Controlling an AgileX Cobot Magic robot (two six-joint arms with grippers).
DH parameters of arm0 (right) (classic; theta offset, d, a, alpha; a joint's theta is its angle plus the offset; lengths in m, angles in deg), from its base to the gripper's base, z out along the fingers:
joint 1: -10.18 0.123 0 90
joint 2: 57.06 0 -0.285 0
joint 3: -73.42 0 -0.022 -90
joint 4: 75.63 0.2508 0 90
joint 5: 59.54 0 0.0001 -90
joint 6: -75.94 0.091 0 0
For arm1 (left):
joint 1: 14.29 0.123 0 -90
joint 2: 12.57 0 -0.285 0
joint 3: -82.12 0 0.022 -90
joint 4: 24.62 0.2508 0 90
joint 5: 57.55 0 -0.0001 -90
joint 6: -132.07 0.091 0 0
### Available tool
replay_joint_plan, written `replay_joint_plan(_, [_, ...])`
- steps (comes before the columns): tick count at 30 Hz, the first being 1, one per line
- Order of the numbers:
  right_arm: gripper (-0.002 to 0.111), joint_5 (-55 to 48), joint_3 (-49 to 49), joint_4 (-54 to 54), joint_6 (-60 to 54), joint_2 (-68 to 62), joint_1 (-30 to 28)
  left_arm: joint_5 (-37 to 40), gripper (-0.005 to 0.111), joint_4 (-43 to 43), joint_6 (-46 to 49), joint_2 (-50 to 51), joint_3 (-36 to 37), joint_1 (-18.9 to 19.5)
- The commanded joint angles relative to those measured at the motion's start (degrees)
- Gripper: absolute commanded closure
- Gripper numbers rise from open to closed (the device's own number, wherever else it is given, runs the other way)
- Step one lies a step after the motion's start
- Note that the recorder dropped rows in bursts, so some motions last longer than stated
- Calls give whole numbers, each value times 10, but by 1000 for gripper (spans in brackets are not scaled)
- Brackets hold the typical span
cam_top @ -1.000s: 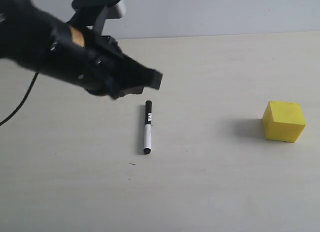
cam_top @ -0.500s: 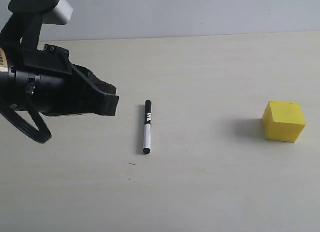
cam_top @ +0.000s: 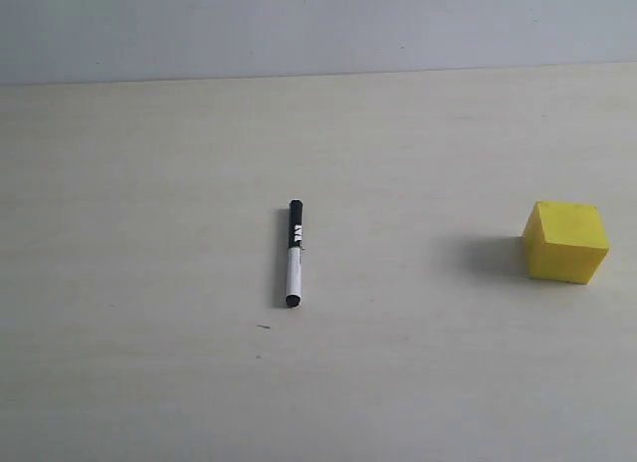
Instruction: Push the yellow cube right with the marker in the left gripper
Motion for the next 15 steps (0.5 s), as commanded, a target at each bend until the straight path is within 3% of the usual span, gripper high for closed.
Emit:
replay_joint_plan(1, [108, 0, -3, -3, -3, 3, 1, -26, 107, 0, 15, -83, 29, 51])
replay_joint_plan(3, [108, 0, -3, -3, -3, 3, 1, -26, 107, 0, 37, -114, 29, 62])
replay_joint_plan(7, [108, 0, -3, -3, -3, 3, 1, 53, 107, 0, 106, -178, 29, 66])
replay_joint_plan(15, [108, 1, -3, -3, -3, 3, 1, 95, 107, 0, 125, -178, 29, 67])
